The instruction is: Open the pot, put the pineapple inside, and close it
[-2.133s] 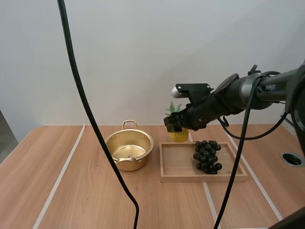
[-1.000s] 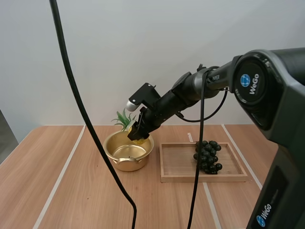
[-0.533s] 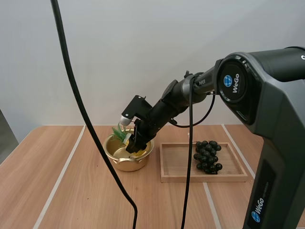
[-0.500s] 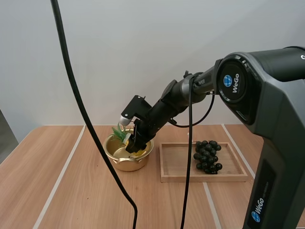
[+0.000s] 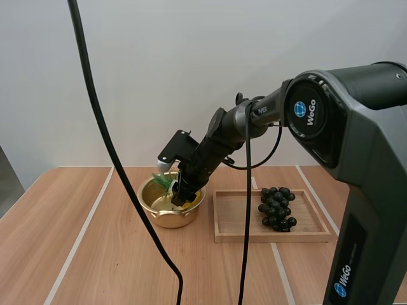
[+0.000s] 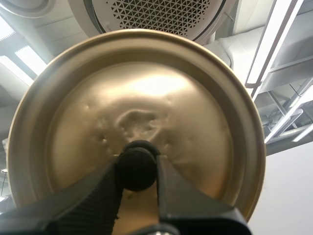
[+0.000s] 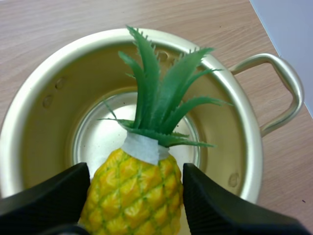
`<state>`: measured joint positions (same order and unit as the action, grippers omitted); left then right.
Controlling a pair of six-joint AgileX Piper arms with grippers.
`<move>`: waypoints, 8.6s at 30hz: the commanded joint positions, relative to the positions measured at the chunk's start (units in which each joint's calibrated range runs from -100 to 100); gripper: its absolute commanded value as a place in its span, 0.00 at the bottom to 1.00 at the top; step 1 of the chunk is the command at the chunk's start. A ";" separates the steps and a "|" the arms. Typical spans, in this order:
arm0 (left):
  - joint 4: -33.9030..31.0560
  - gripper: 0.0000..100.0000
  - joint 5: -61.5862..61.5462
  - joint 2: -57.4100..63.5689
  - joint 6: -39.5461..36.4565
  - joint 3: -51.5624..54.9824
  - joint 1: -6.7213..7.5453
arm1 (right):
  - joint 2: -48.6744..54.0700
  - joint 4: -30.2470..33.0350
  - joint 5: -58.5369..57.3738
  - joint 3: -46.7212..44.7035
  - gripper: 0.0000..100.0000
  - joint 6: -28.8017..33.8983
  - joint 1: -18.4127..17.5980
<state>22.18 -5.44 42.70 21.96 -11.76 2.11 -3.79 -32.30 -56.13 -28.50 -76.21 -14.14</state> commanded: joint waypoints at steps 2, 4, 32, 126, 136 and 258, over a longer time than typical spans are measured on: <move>-0.34 0.00 0.52 0.25 0.11 -0.18 0.04 | 0.32 1.26 -1.08 0.20 0.43 0.59 0.15; -0.34 0.00 0.52 0.25 0.11 -0.18 0.04 | 0.32 1.26 -1.25 0.20 0.67 0.59 0.15; -0.33 0.00 -3.07 0.25 0.11 -0.18 0.04 | 19.21 -1.20 14.72 0.20 1.00 9.32 2.71; -1.75 0.00 -6.14 2.56 0.11 -0.18 0.04 | 36.55 -5.44 27.14 0.08 0.00 22.61 16.25; -1.75 0.00 -6.70 2.56 0.11 -0.18 0.04 | 36.55 -5.44 27.14 0.08 0.00 22.61 16.25; -6.63 0.00 -94.56 -47.71 6.17 24.67 -0.03 | 56.68 10.82 34.32 -22.86 0.00 36.76 16.25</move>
<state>14.51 -100.00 -4.93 27.56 12.83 2.11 52.19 -22.45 -21.60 -51.26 -39.27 1.91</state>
